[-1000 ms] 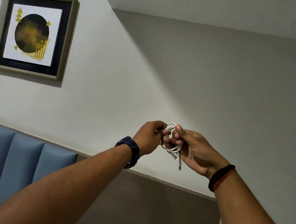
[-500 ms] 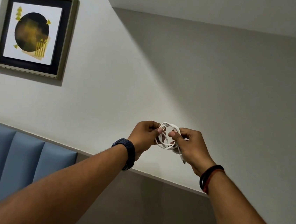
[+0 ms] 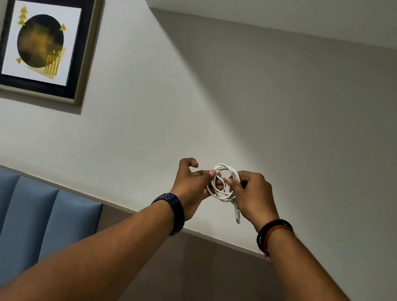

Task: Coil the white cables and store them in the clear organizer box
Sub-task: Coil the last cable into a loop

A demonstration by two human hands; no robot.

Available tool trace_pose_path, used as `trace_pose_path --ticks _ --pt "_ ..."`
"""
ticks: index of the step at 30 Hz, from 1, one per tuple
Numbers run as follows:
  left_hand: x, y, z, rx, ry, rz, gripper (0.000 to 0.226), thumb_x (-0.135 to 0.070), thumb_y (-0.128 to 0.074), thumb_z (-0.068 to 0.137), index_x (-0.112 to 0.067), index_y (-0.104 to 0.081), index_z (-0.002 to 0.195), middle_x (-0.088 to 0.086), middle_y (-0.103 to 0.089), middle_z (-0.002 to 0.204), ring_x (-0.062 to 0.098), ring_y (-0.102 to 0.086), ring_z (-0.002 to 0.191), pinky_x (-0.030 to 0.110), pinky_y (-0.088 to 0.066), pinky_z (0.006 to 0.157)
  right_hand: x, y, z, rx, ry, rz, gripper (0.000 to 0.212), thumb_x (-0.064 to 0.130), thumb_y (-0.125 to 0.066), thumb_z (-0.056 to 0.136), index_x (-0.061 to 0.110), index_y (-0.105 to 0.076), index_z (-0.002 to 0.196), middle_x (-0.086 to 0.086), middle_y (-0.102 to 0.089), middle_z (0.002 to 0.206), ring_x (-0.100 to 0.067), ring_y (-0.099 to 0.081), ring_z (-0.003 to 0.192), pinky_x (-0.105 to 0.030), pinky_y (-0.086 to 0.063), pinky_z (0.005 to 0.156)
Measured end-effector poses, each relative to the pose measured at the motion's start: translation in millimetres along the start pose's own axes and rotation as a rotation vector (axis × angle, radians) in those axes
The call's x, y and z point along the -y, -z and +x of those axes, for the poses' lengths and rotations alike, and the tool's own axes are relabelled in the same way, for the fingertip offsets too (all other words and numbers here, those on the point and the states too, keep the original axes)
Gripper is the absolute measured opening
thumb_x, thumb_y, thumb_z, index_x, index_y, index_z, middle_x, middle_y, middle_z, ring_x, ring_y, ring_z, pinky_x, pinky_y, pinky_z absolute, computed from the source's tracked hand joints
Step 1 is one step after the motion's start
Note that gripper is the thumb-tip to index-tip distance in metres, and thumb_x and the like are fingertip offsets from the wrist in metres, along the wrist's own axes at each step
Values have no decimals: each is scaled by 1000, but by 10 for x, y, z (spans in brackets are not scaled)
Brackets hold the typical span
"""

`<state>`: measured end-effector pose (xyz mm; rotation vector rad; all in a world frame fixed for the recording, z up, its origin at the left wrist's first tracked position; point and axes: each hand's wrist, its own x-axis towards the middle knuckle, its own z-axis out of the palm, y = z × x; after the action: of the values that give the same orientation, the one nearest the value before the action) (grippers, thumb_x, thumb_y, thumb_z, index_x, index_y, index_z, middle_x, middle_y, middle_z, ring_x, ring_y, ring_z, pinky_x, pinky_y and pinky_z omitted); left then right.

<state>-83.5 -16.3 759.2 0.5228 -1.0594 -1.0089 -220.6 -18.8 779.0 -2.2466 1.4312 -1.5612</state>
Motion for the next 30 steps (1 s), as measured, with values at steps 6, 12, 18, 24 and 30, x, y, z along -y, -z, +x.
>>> trace_pose_path --ticks 6,12,18,24,30 --pt "-49 -71 -65 118 -46 71 55 8 -75 70 -19 -40 105 17 -66 102 28 -71 78 35 -58 73 -44 45 18 -92 -81 18 23 16 -55 93 8 -70 77 -9 -68 71 -24 -65 66 -39 -58 68" --pt "-35 -28 -32 116 -78 173 54 12 -70 70 -21 -49 106 11 -70 101 26 -71 79 38 -59 77 -23 13 9 -177 -141 142 20 15 -59 91 10 -72 76 -1 -65 63 -8 -58 53 -17 -39 46" --pt "-30 34 -11 81 -137 399 53 9 -69 72 -24 -46 106 7 -66 102 21 -72 79 37 -58 68 33 -61 -13 -189 -153 251 21 7 -61 88 14 -71 70 -9 -70 69 -23 -67 65 -30 -54 60" --pt "-5 65 -24 115 -301 681 28 10 -64 78 -14 -55 91 5 -62 99 16 -71 73 31 -58 61 6 -88 -20 -134 -210 332 14 5 -62 87 7 -73 79 -4 -68 65 -17 -67 59 -24 -52 52" --pt "93 141 15 126 -376 1016 14 -11 -71 81 -17 -75 94 3 -68 103 19 -62 82 22 -50 75 0 -128 -46 -105 -180 322 17 3 -63 86 11 -73 76 -7 -70 70 -16 -68 58 -24 -53 51"
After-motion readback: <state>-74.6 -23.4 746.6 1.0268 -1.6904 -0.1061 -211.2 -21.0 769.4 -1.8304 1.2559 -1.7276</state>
